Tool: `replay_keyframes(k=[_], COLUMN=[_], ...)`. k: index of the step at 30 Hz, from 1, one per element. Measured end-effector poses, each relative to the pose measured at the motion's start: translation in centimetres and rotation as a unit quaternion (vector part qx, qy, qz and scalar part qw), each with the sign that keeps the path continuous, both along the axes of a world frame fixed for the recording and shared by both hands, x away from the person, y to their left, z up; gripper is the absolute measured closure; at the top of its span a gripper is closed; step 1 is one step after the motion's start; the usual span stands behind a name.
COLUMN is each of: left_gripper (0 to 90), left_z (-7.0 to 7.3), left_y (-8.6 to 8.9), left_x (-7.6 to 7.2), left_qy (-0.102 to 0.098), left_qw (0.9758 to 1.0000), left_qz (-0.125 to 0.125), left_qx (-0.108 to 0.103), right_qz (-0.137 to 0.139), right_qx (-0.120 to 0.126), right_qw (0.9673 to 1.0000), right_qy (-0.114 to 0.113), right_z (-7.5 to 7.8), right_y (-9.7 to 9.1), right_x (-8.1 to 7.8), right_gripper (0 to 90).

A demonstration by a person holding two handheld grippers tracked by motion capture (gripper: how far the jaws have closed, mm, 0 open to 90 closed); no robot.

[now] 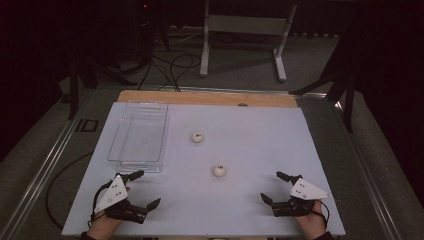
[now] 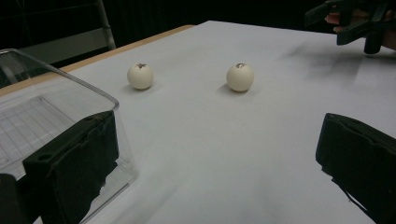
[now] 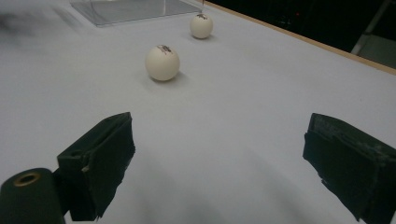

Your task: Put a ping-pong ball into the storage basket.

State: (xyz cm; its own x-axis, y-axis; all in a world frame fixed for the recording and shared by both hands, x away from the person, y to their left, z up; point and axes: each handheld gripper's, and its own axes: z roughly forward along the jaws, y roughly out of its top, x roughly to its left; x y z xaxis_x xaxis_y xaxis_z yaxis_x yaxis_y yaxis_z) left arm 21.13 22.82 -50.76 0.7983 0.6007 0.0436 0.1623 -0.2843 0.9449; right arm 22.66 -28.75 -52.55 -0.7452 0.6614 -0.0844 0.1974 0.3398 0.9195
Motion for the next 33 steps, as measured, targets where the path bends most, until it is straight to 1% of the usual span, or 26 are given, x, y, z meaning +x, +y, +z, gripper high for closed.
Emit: replay_keyframes(k=[5, 6, 7, 9, 10, 13, 17, 18, 24, 26, 29, 33], left_gripper=[0.5, 0.5, 0.5, 0.5, 0.5, 0.5, 0.5, 0.5, 0.5, 0.5, 0.5, 0.5], left_z=[-0.06, -0.10, -0.14, -0.24, -0.24, -0.23, -0.21, -0.19, -0.19, -0.17, -0.17, -0.19], left_y=[0.08, 0.08, 0.07, -0.01, -0.03, -0.08, -0.05, -0.03, 0.02, 0.03, 0.11, 0.10], left_x=[0.04, 0.07, 0.11, 0.19, 0.19, 0.16, 0.11, 0.11, 0.03, 0.05, 0.06, 0.03], left_qy=[0.000, 0.002, 0.003, 0.005, 0.004, 0.005, 0.005, 0.004, 0.007, 0.008, 0.010, 0.012], left_qw=[1.0000, 1.0000, 1.0000, 1.0000, 1.0000, 1.0000, 1.0000, 1.0000, 1.0000, 1.0000, 0.9999, 0.9999], left_qz=[0.002, 0.002, 0.002, 0.002, 0.001, -0.001, -0.001, -0.001, -0.003, -0.001, 0.004, 0.002], left_qx=[-0.005, -0.007, -0.005, -0.003, -0.002, 0.001, 0.000, 0.000, -0.001, 0.002, 0.002, 0.005], right_qz=[0.001, 0.000, -0.006, -0.009, -0.015, -0.017, -0.020, -0.020, -0.017, -0.015, -0.016, -0.018], right_qx=[0.000, -0.004, -0.008, -0.011, -0.013, -0.011, -0.015, -0.014, -0.015, -0.011, -0.009, -0.010], right_qw=[1.0000, 1.0000, 0.9999, 0.9998, 0.9997, 0.9998, 0.9996, 0.9997, 0.9997, 0.9998, 0.9998, 0.9998], right_qy=[0.001, -0.003, -0.011, -0.013, -0.012, -0.007, -0.011, -0.008, -0.005, -0.001, -0.005, -0.007], right_z=[0.04, 0.05, 0.09, 0.08, 0.01, 0.01, 0.25, 0.31, 0.31, 0.33, 0.43, 0.54], right_y=[0.08, 0.07, -0.01, -0.05, -0.15, -0.23, -0.15, -0.12, 0.05, 0.07, 0.08, 0.13], right_x=[-0.09, -0.10, -0.07, -0.03, 0.04, 0.07, -0.04, -0.07, 0.01, 0.05, 0.06, 0.05], right_gripper=[8.7, 8.7, 8.7, 8.7, 8.7, 8.7, 8.7, 8.7, 8.6, 8.7, 8.7, 8.7])
